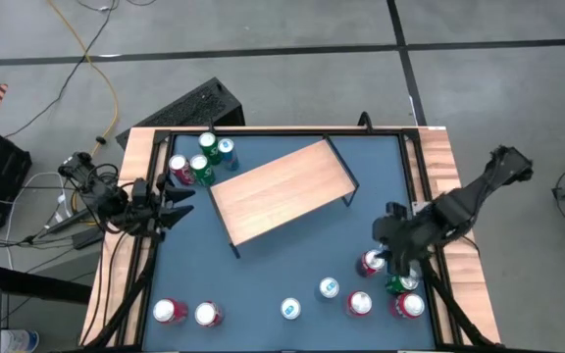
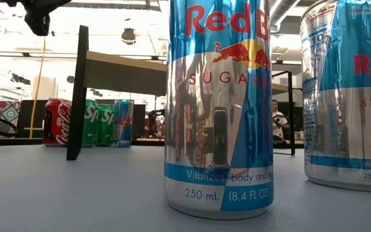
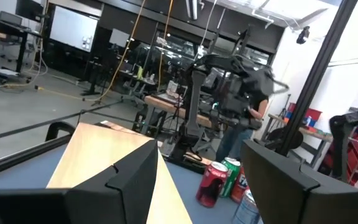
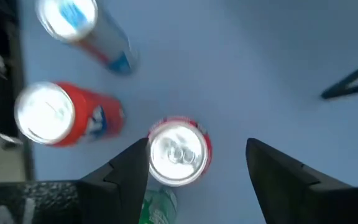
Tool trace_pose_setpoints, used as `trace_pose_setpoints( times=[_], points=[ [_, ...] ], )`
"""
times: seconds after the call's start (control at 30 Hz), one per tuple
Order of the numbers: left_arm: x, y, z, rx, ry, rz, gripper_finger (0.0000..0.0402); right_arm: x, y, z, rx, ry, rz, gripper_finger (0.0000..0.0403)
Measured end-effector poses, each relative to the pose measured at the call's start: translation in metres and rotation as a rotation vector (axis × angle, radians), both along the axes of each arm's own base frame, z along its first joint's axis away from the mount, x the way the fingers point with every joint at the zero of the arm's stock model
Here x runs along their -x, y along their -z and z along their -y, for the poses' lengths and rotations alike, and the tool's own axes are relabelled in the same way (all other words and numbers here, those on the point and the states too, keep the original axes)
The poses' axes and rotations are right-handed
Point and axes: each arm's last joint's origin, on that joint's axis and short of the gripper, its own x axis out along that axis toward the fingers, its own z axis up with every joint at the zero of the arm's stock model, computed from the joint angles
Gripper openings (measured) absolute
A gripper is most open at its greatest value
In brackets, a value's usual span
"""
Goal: Place canned beverage on shelf
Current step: Put the middle red white soda can on the shelf
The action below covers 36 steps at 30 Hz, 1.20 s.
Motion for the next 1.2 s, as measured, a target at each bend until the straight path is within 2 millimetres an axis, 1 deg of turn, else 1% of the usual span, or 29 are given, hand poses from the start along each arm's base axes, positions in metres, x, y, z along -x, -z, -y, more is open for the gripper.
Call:
trace_pose_setpoints(
  times=[0.1, 0.23, 0.4, 0.5, 0.67, 0.9, 1.2],
  points=[
    [0.000, 0.001, 0.000, -0.005, -0.007, -0.011, 0.0216, -0.006, 0.012, -0.010, 0.042, -0.017, -0.075, 0.0267],
    [0.000, 0.002, 0.000, -0.017, -0.011, -0.020, 0.0216, -0.013, 0.022, -0.017, 0.034, -0.032, -0.141, 0.0292],
    [-0.001, 0.002, 0.000, -0.018, -0.011, -0.021, 0.0216, -0.015, 0.025, -0.020, 0.016, -0.032, -0.164, 0.0335],
    [-0.001, 0.002, 0.000, -0.018, -0.011, -0.021, 0.0216, -0.017, 0.025, -0.018, 0.008, -0.015, -0.155, 0.0350],
    [-0.001, 0.002, 0.000, -0.019, -0.011, -0.023, 0.0216, -0.021, 0.025, -0.016, 0.011, 0.005, -0.135, 0.0351],
    [-0.002, 0.006, 0.001, -0.011, -0.003, -0.054, 0.0216, -0.031, 0.035, -0.020, 0.034, 0.003, -0.161, 0.0349],
    [-0.002, 0.008, 0.002, -0.004, 0.003, -0.064, 0.0216, -0.038, 0.057, -0.025, 0.112, 0.006, -0.308, 0.0348]
  ],
)
